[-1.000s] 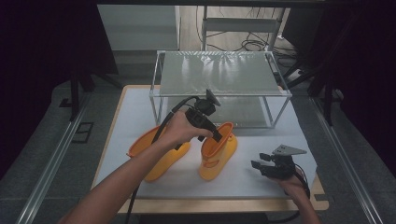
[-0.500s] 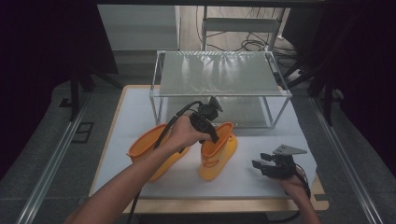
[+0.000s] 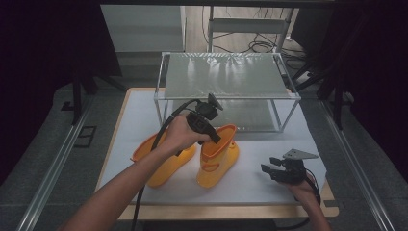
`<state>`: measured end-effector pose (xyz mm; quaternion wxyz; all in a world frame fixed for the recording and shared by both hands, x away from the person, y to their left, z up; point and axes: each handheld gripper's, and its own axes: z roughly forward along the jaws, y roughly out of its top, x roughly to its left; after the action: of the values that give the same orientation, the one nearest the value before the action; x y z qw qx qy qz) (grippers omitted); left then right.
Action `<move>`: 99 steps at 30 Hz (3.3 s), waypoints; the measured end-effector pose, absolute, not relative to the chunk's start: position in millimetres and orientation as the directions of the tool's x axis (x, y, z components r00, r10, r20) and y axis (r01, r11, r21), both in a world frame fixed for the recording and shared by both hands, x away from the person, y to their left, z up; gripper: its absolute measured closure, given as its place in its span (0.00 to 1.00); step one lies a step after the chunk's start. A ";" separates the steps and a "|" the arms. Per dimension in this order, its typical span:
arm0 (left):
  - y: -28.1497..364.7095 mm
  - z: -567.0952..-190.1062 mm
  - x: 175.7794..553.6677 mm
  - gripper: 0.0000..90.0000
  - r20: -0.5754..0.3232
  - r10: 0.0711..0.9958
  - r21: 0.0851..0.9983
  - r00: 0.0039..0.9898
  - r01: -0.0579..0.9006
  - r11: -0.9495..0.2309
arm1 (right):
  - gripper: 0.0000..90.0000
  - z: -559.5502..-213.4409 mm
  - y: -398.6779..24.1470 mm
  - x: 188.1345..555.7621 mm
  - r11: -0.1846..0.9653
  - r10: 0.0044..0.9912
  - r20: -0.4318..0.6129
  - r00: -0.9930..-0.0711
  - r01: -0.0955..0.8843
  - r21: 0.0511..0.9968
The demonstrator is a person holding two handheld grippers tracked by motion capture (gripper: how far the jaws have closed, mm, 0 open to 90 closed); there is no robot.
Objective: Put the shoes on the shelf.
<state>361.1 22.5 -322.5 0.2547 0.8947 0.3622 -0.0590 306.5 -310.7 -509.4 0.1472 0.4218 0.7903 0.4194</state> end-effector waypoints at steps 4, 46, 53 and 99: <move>40.8 -315.4 351.8 0.96 -0.274 0.612 0.433 0.742 0.664 -0.610 | 0.50 -509.1 -309.7 306.2 0.294 0.789 0.122 -0.602 0.544 0.786; 135.9 -333.5 322.2 0.66 -0.311 0.613 0.513 0.726 0.672 -0.535 | 0.50 -512.9 -307.1 306.5 0.324 0.790 0.093 -0.606 0.541 0.776; 153.5 -314.3 320.1 0.57 -0.308 0.632 0.561 0.711 0.672 -0.484 | 0.50 -513.2 -307.3 306.6 0.326 0.790 0.090 -0.607 0.540 0.776; 124.3 -350.0 317.6 0.85 -0.165 0.679 0.463 0.716 0.664 -0.588 | 0.51 -514.8 -306.2 307.9 0.331 0.798 0.085 -0.596 0.552 0.765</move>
<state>317.6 124.3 -350.0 0.2536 0.8909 0.3766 0.0147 307.9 -306.2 -514.8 0.1554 0.4215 0.8008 0.3962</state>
